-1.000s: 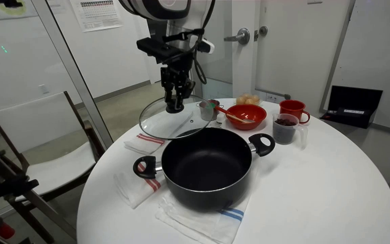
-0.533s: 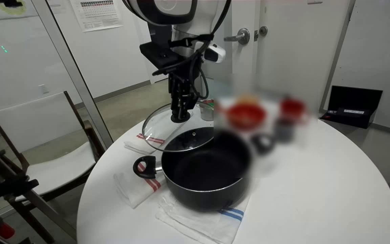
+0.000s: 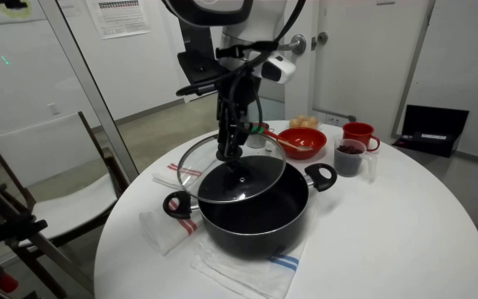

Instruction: Put the glass lid on the black pot

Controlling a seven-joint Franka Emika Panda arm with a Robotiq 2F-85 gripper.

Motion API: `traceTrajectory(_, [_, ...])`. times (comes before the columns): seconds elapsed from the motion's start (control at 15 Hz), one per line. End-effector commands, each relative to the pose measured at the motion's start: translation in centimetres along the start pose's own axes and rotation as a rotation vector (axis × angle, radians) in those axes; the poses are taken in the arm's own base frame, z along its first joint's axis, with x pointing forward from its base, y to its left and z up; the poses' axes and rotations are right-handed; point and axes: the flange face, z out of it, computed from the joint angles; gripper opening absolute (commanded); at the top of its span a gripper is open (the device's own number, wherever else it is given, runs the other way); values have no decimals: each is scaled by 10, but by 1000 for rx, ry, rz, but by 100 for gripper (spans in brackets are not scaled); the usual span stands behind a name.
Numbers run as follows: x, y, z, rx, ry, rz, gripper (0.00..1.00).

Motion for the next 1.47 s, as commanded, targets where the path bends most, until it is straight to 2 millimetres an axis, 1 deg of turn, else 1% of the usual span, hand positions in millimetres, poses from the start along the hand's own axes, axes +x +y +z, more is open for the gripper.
traceTrajectory(0.0, [-6, 14, -20, 16, 14, 72, 25])
traceTrajectory(0.33, [2, 31, -23, 11, 14, 126, 25])
traceTrajectory(0.6, [6, 36, -23, 2, 11, 149, 25])
traceTrajectory(0.93, [13, 39, -22, -12, 12, 174, 25])
traceTrajectory(1.4, [35, 39, -10, -16, -23, 184, 25])
